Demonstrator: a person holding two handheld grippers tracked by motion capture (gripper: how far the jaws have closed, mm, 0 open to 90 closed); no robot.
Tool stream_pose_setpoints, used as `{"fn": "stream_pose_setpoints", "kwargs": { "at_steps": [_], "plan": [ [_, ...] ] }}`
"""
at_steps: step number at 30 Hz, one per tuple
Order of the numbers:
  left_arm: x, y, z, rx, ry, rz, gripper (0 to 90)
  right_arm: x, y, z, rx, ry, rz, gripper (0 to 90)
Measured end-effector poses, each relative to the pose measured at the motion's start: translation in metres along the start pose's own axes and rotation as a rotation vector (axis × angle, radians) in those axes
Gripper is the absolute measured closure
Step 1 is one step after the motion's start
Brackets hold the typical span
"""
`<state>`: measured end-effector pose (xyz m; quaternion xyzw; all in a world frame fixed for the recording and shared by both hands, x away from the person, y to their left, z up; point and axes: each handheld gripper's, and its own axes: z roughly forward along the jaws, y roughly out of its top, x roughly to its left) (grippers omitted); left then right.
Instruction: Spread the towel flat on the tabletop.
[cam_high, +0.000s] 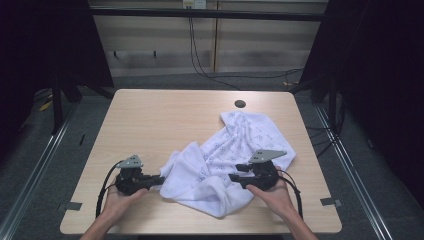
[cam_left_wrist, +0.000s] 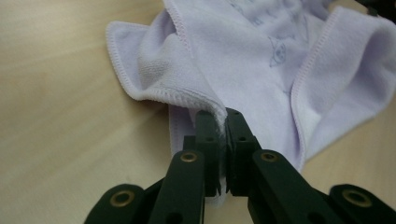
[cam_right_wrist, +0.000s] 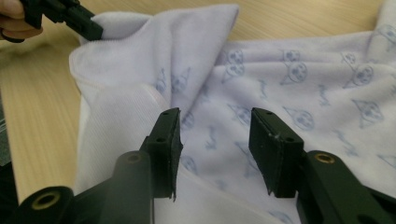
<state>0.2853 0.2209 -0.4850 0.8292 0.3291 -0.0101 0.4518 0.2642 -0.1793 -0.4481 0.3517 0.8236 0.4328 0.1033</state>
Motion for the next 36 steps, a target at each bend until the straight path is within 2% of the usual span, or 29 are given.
{"fn": "stream_pose_setpoints", "kwargs": {
  "at_steps": [3,4,5,7,8,9,10,13,14,16,17,18,19,20,21,23,26,27,28,29,30,31,32,34,35,36],
  "plan": [
    [-0.012,-0.008,-0.010,-0.005,-0.038,0.007,86.4,0.012,0.004,0.004,-0.018,0.058,-0.005,51.0],
    [-0.012,-0.008,-0.010,-0.005,-0.038,0.007,86.3,0.012,0.004,0.004,-0.018,0.058,-0.005,51.0],
    [-0.020,-0.013,-0.016,-0.021,-0.071,0.001,86.3,0.019,0.007,0.008,-0.025,0.107,-0.005,48.9],
    [-0.025,-0.017,-0.020,-0.024,-0.076,0.011,86.3,0.024,0.008,0.011,-0.036,0.164,0.002,47.5],
    [-0.027,-0.018,-0.022,-0.028,-0.088,0.005,86.3,0.028,0.008,0.014,-0.040,0.189,0.001,46.7],
    [-0.027,-0.018,-0.022,-0.028,-0.088,0.005,86.3,0.028,0.008,0.014,-0.040,0.189,0.001,46.7],
    [-0.026,-0.019,-0.023,-0.031,-0.082,0.007,86.3,0.037,0.005,0.023,-0.005,0.236,-0.010,44.9],
    [-0.023,-0.018,-0.021,-0.025,-0.075,0.005,86.3,0.043,0.003,0.029,0.024,0.258,-0.028,44.6],
    [-0.021,-0.017,-0.018,-0.019,-0.068,-0.007,86.2,0.048,0.000,0.035,0.049,0.297,-0.026,44.7],
    [-0.020,-0.017,-0.017,-0.018,-0.062,-0.009,86.1,0.049,-0.002,0.037,0.061,0.301,-0.031,46.1],
    [-0.018,-0.016,-0.016,-0.017,-0.059,-0.010,86.1,0.051,-0.005,0.041,0.103,0.284,-0.051,63.1],
    [-0.018,-0.016,-0.016,-0.017,-0.059,-0.010,86.2,0.051,-0.005,0.041,0.103,0.284,-0.051,63.1],
    [-0.017,-0.016,-0.017,-0.019,-0.051,-0.012,86.2,0.052,-0.008,0.041,0.092,0.258,-0.055,72.6],
    [-0.015,-0.017,-0.018,-0.013,-0.039,-0.014,86.2,0.046,-0.010,0.031,0.055,0.193,-0.004,85.4],
    [-0.015,-0.018,-0.018,-0.010,-0.040,-0.022,86.2,0.043,-0.010,0.024,0.028,0.157,0.008,86.0],
    [-0.013,-0.019,-0.018,-0.001,-0.032,-0.024,86.3,0.027,-0.013,0.004,-0.022,0.083,0.056,86.2],
    [-0.013,-0.020,-0.016,0.014,-0.034,-0.019,86.2,-0.002,-0.034,-0.024,-0.028,-0.032,0.151,84.4],
    [-0.016,-0.019,-0.014,0.025,-0.055,-0.013,86.0,-0.010,-0.044,-0.031,-0.015,-0.059,0.186,81.1],
    [-0.016,-0.019,-0.014,0.025,-0.055,-0.013,85.9,-0.017,-0.054,-0.037,-0.001,-0.088,0.210,75.6],
    [-0.022,-0.018,-0.013,0.023,-0.088,0.004,85.8,-0.021,-0.063,-0.042,0.024,-0.128,0.239,68.9],
    [-0.026,-0.020,-0.011,0.030,-0.123,0.007,85.7,-0.023,-0.071,-0.046,0.051,-0.142,0.264,68.5],
    [-0.026,-0.020,-0.011,0.030,-0.123,0.007,85.4,-0.023,-0.071,-0.046,0.051,-0.142,0.264,68.5],
    [-0.037,-0.021,-0.004,0.089,-0.136,0.051,84.9,-0.023,-0.078,-0.053,0.064,-0.157,0.268,65.1],
    [-0.040,-0.021,-0.002,0.095,-0.146,0.055,84.3,-0.024,-0.079,-0.055,0.067,-0.164,0.267,62.5],
    [-0.042,-0.021,-0.002,0.093,-0.158,0.063,83.4,-0.024,-0.079,-0.058,0.059,-0.182,0.267,58.8],
    [-0.043,-0.020,-0.006,0.069,-0.157,0.060,81.6,-0.028,-0.076,-0.063,0.029,-0.197,0.257,52.2]
  ]
}}
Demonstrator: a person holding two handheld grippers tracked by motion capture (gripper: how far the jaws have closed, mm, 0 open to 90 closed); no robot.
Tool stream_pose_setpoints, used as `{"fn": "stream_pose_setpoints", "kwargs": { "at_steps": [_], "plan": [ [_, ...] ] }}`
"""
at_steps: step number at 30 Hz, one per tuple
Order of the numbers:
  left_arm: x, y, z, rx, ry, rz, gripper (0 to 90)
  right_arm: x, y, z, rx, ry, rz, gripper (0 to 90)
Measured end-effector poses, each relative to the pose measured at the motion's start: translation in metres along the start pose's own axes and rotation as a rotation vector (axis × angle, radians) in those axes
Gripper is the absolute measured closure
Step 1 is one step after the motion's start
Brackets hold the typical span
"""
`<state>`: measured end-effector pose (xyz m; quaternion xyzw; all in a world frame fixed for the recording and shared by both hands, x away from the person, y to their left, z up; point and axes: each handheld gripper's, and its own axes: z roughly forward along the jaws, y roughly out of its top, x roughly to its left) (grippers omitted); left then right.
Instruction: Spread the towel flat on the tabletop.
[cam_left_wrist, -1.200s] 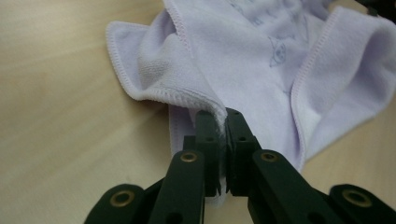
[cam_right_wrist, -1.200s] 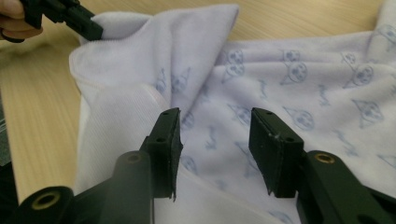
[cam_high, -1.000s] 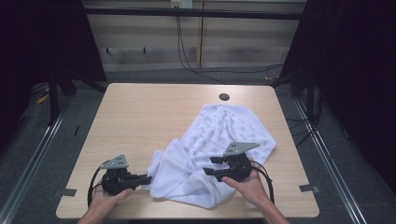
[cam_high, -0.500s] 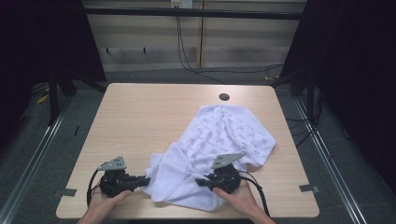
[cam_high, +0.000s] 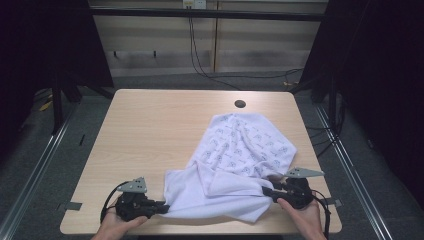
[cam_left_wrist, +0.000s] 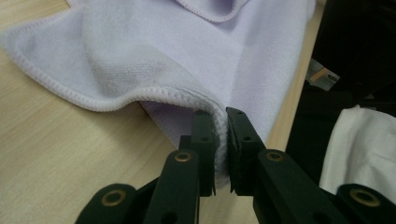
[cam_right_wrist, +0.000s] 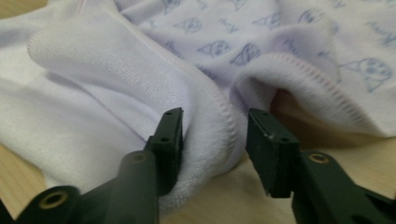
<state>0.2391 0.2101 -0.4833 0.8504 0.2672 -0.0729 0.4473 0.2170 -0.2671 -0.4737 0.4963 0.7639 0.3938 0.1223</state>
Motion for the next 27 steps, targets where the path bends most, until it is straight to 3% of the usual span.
{"fn": "stream_pose_setpoints", "kwargs": {
  "at_steps": [2,4,5,6,8,11,12,13,16,17,19,20,21,23,27],
  "plan": [
    [0.003,-0.001,-0.006,-0.028,0.008,-0.018,76.4,0.000,0.004,-0.003,-0.028,0.026,-0.023,52.1],
    [0.005,0.000,-0.009,-0.043,0.030,-0.031,68.9,0.002,0.007,-0.003,-0.031,0.021,-0.028,51.5],
    [0.010,0.001,-0.013,-0.064,0.043,-0.040,68.9,0.003,0.011,-0.003,-0.036,0.024,-0.041,49.5],
    [0.014,0.003,-0.019,-0.110,0.068,-0.057,63.2,0.006,0.020,-0.004,-0.070,0.032,-0.042,47.1],
    [0.018,0.006,-0.023,-0.139,0.076,-0.063,58.8,0.004,0.027,-0.006,-0.094,0.034,-0.042,44.8],
    [0.024,0.012,-0.022,-0.176,0.075,-0.078,57.0,0.001,0.034,-0.007,-0.126,0.065,-0.037,44.9],
    [0.024,0.012,-0.022,-0.176,0.075,-0.078,56.3,0.003,0.037,-0.005,-0.121,0.043,-0.056,44.1],
    [0.025,0.017,-0.023,-0.185,0.082,-0.077,55.9,0.005,0.040,-0.004,-0.121,0.051,-0.060,44.3],
    [0.026,0.023,-0.020,-0.187,0.107,-0.067,61.0,0.008,0.049,0.007,-0.115,0.140,-0.057,46.9],
    [0.028,0.026,-0.016,-0.178,0.117,-0.062,66.4,0.010,0.051,0.014,-0.111,0.173,-0.062,48.6],
    [0.034,0.029,-0.001,-0.119,0.082,-0.034,82.9,0.018,0.057,0.034,-0.071,0.218,-0.079,50.3],
    [0.038,0.030,0.010,-0.066,0.107,-0.034,85.9,0.023,0.060,0.044,-0.049,0.227,-0.102,51.0],
    [0.041,0.031,0.022,-0.022,0.128,-0.048,85.6,0.027,0.063,0.054,-0.029,0.249,-0.117,52.1],
    [0.047,0.032,0.035,0.016,0.119,-0.058,83.6,0.036,0.070,0.072,0.005,0.274,-0.132,53.9],
    [0.041,0.028,0.039,0.062,0.118,-0.023,82.2,0.048,0.075,0.101,0.061,0.300,-0.176,56.5]
  ]
}}
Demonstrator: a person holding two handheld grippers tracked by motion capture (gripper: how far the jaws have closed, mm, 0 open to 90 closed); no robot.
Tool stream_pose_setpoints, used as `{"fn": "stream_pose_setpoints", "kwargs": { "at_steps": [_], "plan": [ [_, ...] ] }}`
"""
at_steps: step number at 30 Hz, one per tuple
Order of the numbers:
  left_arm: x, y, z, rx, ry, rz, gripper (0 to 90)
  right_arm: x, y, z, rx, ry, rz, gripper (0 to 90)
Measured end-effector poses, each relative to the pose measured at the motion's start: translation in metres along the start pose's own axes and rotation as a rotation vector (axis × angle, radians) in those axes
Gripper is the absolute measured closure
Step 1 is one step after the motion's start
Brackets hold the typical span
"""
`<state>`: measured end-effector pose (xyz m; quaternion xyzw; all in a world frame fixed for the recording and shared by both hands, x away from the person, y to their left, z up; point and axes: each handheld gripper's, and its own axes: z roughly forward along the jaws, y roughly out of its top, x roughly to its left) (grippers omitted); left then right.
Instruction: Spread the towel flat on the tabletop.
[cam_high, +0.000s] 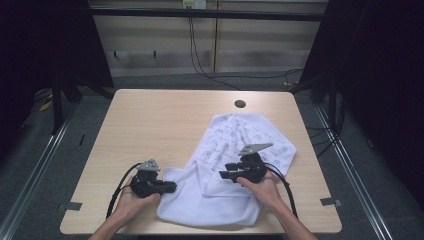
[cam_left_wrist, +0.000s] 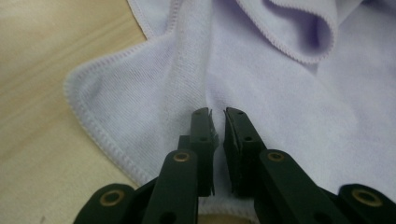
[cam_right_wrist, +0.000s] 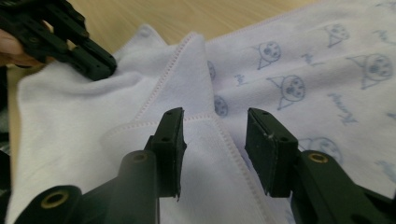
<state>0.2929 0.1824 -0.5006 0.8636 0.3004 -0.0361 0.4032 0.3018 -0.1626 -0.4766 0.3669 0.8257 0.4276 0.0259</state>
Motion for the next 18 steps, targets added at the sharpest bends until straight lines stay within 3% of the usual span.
{"fn": "stream_pose_setpoints", "kwargs": {
  "at_steps": [3,7,9,10,11,12,13,18],
  "plan": [
    [-0.008,-0.005,-0.004,0.020,-0.010,0.014,82.4,0.001,-0.001,0.018,0.044,0.019,-0.005,51.0],
    [-0.014,-0.011,-0.008,0.030,-0.016,0.021,82.4,0.005,-0.002,0.028,0.076,0.026,-0.040,47.4],
    [-0.016,-0.013,-0.010,0.035,-0.021,0.017,82.1,0.011,-0.003,0.035,0.119,0.044,-0.075,64.1],
    [-0.016,-0.013,-0.010,0.035,-0.021,0.017,82.0,0.011,-0.003,0.035,0.119,0.044,-0.075,64.1],
    [-0.013,-0.012,-0.010,0.040,-0.029,0.015,81.9,0.015,-0.002,0.034,0.097,0.046,-0.092,79.3],
    [-0.013,-0.012,-0.010,0.040,-0.029,0.015,82.2,0.015,-0.002,0.034,0.097,0.046,-0.092,79.3],
    [-0.012,-0.012,-0.010,0.042,-0.036,0.018,82.7,0.013,-0.002,0.029,0.059,0.030,-0.081,85.5],
    [-0.012,-0.011,-0.011,0.048,-0.021,-0.002,83.4,0.003,-0.001,-0.004,-0.037,0.000,-0.027,88.1]
  ]
}}
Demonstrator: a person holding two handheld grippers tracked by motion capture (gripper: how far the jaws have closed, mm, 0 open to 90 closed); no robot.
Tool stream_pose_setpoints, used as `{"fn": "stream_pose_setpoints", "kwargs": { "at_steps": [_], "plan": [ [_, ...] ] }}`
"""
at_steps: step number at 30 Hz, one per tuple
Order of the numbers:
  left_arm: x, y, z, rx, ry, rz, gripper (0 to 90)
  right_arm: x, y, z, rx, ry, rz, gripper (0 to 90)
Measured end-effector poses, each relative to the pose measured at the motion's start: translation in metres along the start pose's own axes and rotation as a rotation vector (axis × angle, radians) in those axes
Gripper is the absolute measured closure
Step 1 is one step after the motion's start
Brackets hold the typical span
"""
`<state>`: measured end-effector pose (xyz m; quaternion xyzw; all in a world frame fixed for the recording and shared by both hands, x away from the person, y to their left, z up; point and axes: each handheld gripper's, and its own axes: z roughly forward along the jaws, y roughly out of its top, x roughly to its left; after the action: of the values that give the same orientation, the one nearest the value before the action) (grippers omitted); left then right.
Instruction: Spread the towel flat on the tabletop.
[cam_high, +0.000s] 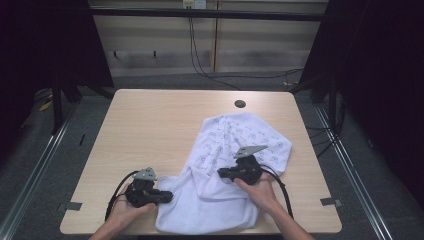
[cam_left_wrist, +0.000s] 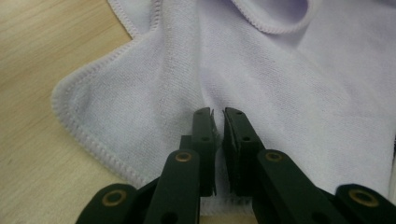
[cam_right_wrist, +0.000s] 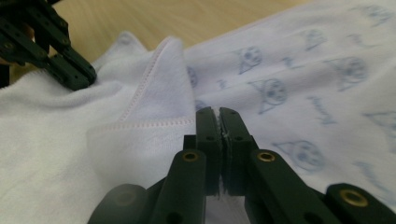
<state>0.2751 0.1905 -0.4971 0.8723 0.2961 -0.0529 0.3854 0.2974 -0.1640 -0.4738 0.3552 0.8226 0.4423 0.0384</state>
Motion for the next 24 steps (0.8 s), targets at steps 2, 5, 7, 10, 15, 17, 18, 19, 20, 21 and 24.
{"fn": "stream_pose_setpoints", "kwargs": {
  "at_steps": [2,5,7,10,15,17,18,19,20,21,24],
  "plan": [
    [0.000,0.000,0.000,0.001,0.007,-0.009,84.5,-0.006,-0.001,-0.017,-0.031,-0.042,0.018,88.4],
    [0.000,-0.001,-0.002,-0.016,-0.012,-0.012,82.9,-0.018,-0.011,-0.042,-0.073,-0.051,0.070,88.7],
    [0.004,0.001,-0.008,-0.078,-0.033,-0.026,78.5,-0.023,-0.021,-0.057,-0.095,-0.061,0.090,88.7],
    [0.012,0.011,-0.022,-0.177,0.006,-0.053,73.9,-0.026,-0.033,-0.072,-0.112,-0.070,0.123,88.6],
    [0.039,0.013,-0.018,-0.149,0.105,-0.098,69.2,-0.031,-0.044,-0.081,-0.087,-0.107,0.130,88.6],
    [0.048,0.012,-0.011,-0.101,0.129,-0.116,59.4,-0.034,-0.048,-0.083,-0.084,-0.120,0.145,88.6],
    [0.048,0.012,-0.009,-0.104,0.127,-0.111,57.4,-0.035,-0.049,-0.084,-0.082,-0.123,0.152,88.5],
    [0.049,0.013,-0.008,-0.105,0.131,-0.114,57.5,-0.036,-0.050,-0.085,-0.082,-0.121,0.152,88.5],
    [0.049,0.013,-0.008,-0.105,0.131,-0.114,57.3,-0.036,-0.050,-0.085,-0.082,-0.121,0.152,88.5],
    [0.049,0.014,-0.007,-0.108,0.127,-0.114,56.1,-0.036,-0.050,-0.085,-0.076,-0.133,0.151,88.5],
    [0.049,0.016,-0.006,-0.093,0.201,-0.099,53.8,-0.035,-0.051,-0.085,-0.069,-0.134,0.149,88.4]
  ]
}}
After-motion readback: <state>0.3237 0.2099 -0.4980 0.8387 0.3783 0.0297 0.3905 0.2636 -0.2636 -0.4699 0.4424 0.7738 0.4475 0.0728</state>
